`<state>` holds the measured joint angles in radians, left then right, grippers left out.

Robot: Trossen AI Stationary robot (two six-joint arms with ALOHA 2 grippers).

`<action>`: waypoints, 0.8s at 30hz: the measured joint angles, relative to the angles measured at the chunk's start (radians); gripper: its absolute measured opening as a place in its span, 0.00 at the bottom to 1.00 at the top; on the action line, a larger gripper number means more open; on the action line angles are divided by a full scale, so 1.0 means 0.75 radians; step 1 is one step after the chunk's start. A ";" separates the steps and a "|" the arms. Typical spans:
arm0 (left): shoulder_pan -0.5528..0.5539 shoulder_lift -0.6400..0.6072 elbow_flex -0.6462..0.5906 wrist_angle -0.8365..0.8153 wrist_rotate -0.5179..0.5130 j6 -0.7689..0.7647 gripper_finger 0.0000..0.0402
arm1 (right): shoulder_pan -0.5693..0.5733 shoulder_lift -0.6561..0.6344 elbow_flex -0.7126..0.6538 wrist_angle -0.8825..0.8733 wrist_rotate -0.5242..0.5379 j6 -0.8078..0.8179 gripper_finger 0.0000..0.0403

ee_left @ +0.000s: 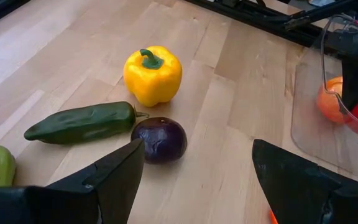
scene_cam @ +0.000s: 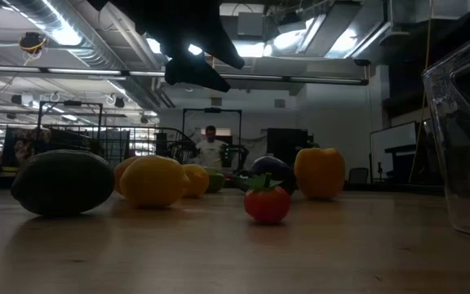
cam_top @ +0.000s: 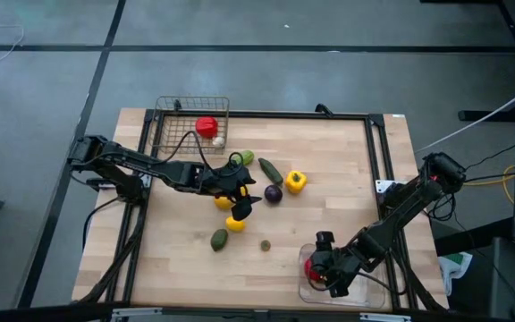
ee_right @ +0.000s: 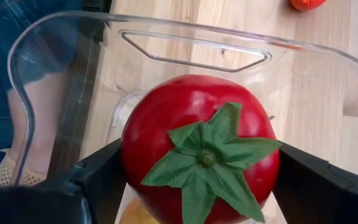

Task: Sort produce into baskets
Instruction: Put the red tomato into the transparent bin

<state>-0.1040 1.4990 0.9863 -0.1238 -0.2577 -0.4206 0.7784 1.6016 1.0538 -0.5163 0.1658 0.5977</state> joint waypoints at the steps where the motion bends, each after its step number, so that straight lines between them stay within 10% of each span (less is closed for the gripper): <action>1: 0.000 0.000 0.000 0.000 0.000 0.000 0.73 | 0.000 0.000 0.000 0.000 0.000 0.000 0.82; 24: 0.000 0.000 0.000 0.000 0.000 0.001 0.73 | 0.000 0.000 -0.001 -0.002 -0.001 -0.032 0.95</action>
<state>-0.1041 1.4990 0.9863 -0.1238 -0.2579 -0.4202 0.7784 1.6016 1.0534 -0.5175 0.1654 0.5736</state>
